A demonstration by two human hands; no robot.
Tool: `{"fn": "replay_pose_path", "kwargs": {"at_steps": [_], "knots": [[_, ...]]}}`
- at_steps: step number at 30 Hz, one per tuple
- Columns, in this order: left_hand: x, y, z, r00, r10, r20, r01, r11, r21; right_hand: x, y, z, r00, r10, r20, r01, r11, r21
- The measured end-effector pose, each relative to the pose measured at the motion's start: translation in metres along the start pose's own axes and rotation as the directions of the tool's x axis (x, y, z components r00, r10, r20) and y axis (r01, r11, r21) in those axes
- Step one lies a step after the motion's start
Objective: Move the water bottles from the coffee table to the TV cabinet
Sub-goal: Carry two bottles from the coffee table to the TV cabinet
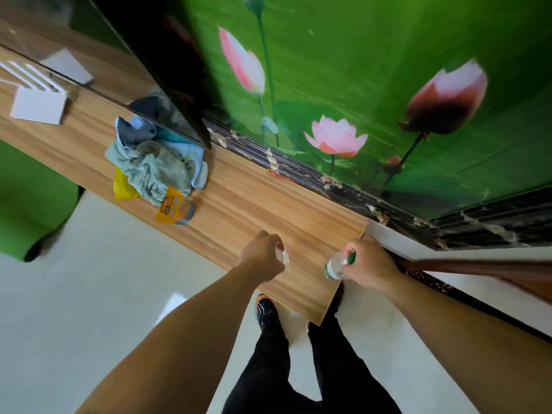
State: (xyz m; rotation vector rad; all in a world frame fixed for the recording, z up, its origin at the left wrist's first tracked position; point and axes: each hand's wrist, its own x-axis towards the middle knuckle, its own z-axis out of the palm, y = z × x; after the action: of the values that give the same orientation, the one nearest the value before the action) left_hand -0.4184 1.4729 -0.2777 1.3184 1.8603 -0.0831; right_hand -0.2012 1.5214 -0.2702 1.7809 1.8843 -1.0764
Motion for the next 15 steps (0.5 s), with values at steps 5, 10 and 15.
{"fn": "replay_pose_path", "kwargs": {"at_steps": [5, 10, 15], "knots": [[0.028, 0.010, 0.014, 0.998, -0.064, -0.007, 0.064, 0.995, -0.080, 0.027, 0.012, 0.000, 0.997, -0.020, 0.068, 0.024, 0.998, -0.059], [0.066, 0.027, 0.031, 1.000, -0.024, -0.021, 0.021, 0.992, -0.126, 0.059, 0.026, 0.000, 0.999, -0.042, -0.013, 0.041, 0.997, -0.070], [0.113, 0.047, 0.041, 0.998, 0.024, -0.054, -0.030, 0.993, -0.114, 0.092, 0.034, 0.003, 0.988, -0.061, -0.144, 0.052, 0.996, -0.066]]}}
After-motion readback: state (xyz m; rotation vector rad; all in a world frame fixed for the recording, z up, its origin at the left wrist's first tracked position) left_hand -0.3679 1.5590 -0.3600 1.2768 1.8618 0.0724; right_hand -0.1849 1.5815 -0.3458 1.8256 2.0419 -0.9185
